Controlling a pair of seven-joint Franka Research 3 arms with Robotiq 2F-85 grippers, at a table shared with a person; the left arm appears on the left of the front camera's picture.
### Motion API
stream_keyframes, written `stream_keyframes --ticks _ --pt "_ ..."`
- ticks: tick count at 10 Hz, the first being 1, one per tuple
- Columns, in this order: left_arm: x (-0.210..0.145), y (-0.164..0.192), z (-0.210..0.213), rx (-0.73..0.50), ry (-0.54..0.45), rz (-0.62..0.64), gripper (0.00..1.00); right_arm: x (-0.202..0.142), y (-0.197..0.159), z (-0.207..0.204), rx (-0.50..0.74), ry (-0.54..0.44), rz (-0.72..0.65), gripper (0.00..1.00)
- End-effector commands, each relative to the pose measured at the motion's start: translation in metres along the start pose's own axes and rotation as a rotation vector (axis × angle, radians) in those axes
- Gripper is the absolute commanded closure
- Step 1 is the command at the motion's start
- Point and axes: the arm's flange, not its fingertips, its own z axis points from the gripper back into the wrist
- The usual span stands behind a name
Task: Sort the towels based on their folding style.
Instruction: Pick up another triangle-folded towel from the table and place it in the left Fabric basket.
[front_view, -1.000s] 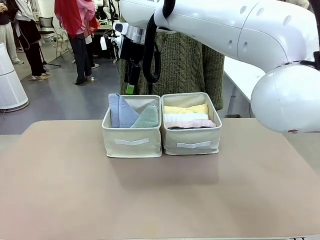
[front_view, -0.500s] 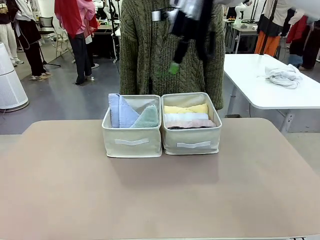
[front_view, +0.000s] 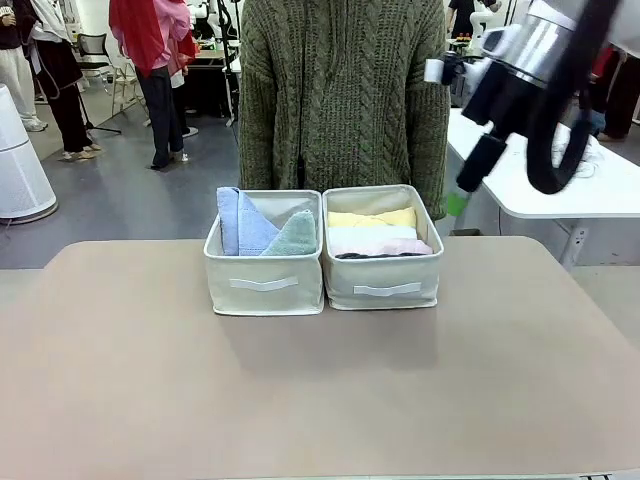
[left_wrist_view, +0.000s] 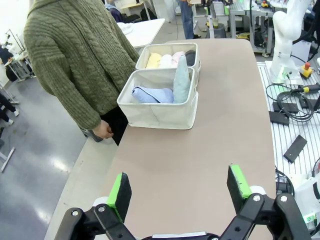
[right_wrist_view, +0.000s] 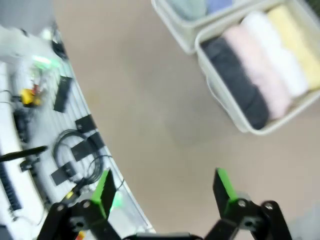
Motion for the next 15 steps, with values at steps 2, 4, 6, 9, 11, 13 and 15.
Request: stream_keyframes --ticks 2,4,6,9,11,13,15 --pt "0.002 -0.001 0.001 0.004 -0.008 -0.007 0.00 0.005 -0.011 -0.002 -0.093 -0.073 0.041 0.00" --pt "0.002 -0.001 0.001 0.004 -0.008 -0.007 0.00 -0.010 0.007 0.003 -0.027 -0.025 0.004 0.00" --pt "0.002 -0.001 0.001 0.004 -0.008 -0.007 0.00 -0.010 0.007 0.003 -0.027 -0.025 0.004 0.00" --pt "0.002 -0.001 0.001 0.004 -0.008 -0.007 0.00 -0.010 0.006 0.004 -0.029 -0.042 0.027 0.00" --pt "0.002 -0.001 0.001 0.004 -0.008 -0.007 0.00 -0.056 -0.037 0.070 0.277 -0.147 0.229 0.00" --pt "0.002 -0.001 0.001 0.004 -0.008 -0.007 0.00 -0.119 -0.088 0.126 0.354 -0.468 0.386 0.00" --pt "0.002 -0.001 0.001 0.004 -0.008 -0.007 0.00 -0.184 -0.121 0.150 0.299 -0.725 0.396 0.00"
